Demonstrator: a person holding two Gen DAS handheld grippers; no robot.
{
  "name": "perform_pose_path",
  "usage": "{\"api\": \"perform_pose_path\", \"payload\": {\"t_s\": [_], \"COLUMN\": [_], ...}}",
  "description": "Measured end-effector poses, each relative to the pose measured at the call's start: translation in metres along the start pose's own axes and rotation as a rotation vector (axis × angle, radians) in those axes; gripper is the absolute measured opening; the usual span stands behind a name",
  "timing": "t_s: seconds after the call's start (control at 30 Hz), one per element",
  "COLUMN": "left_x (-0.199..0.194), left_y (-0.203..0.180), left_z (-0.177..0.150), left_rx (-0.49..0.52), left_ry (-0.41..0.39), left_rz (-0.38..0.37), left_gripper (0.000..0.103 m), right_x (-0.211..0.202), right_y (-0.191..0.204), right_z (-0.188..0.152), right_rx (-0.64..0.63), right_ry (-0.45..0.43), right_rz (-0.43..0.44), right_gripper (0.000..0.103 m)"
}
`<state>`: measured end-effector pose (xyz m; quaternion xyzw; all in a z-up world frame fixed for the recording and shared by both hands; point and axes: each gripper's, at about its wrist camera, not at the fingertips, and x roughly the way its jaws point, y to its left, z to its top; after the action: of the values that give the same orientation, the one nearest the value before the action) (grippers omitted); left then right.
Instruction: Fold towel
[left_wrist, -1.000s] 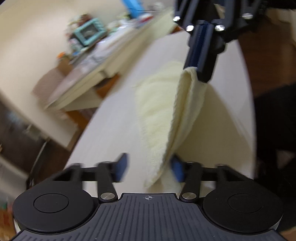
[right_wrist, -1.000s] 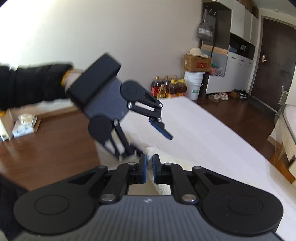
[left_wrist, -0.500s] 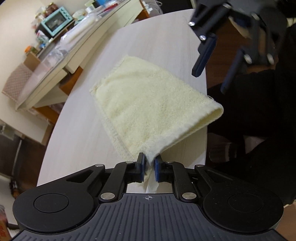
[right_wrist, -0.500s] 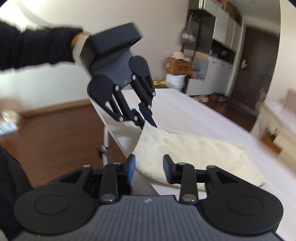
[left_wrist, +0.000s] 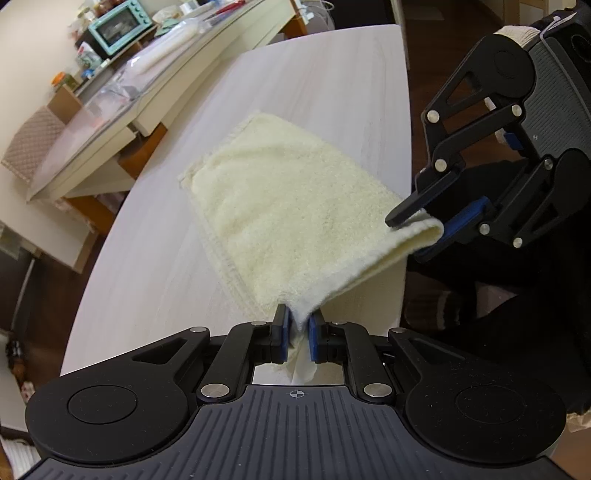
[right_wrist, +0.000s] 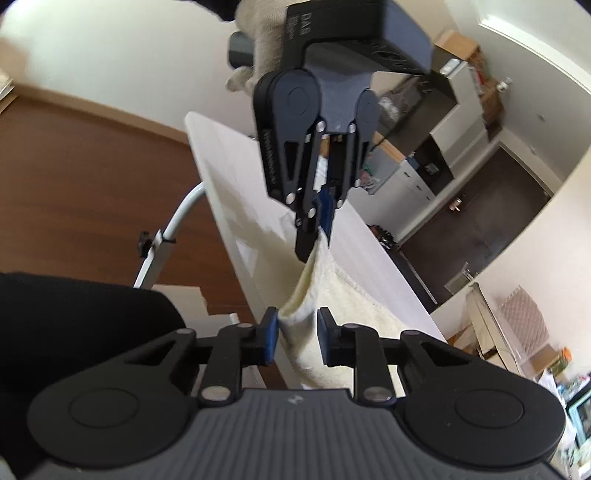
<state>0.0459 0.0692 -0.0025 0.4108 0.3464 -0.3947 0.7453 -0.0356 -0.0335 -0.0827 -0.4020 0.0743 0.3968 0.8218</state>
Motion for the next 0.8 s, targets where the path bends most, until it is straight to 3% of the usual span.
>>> {"api": "perform_pose_path", "payload": {"t_s": [0.1,0.23,0.3,0.5,0.67,0.8], "left_x": [-0.005,-0.013,-0.018,-0.018,0.017,0.052], "left_y": [-0.008,-0.016,-0.013,0.019,0.054,0.074], "left_z": [0.002,0.014,0.024,0.069,0.106,0.126], "left_rx": [0.027,0.081,0.091,0.1,0.109,0.129], "left_ry": [0.006,0.011,0.001,-0.039,-0.025,0.006], "left_rz": [-0.017,-0.007,0.012,0.102,0.135,0.127], "left_gripper": [0.012,0.012,0.012,0.012,0.012,0.013], "right_x": [-0.006,-0.027,-0.033,-0.034,-0.004,0.02], "right_y": [-0.006,-0.04,-0.062,-0.143,-0.197,-0.216], "right_z": [-0.001,-0.007,-0.012,-0.038,-0.075,-0.099], "right_rx": [0.025,0.23,0.321,0.628,0.862,0.97], "right_ry": [-0.003,-0.03,-0.048,-0.102,-0.09,-0.04], "right_rz": [0.04,0.181,0.208,0.201,0.162,0.144], "right_gripper": [0.01,0.009,0.008,0.008,0.008,0.008]}}
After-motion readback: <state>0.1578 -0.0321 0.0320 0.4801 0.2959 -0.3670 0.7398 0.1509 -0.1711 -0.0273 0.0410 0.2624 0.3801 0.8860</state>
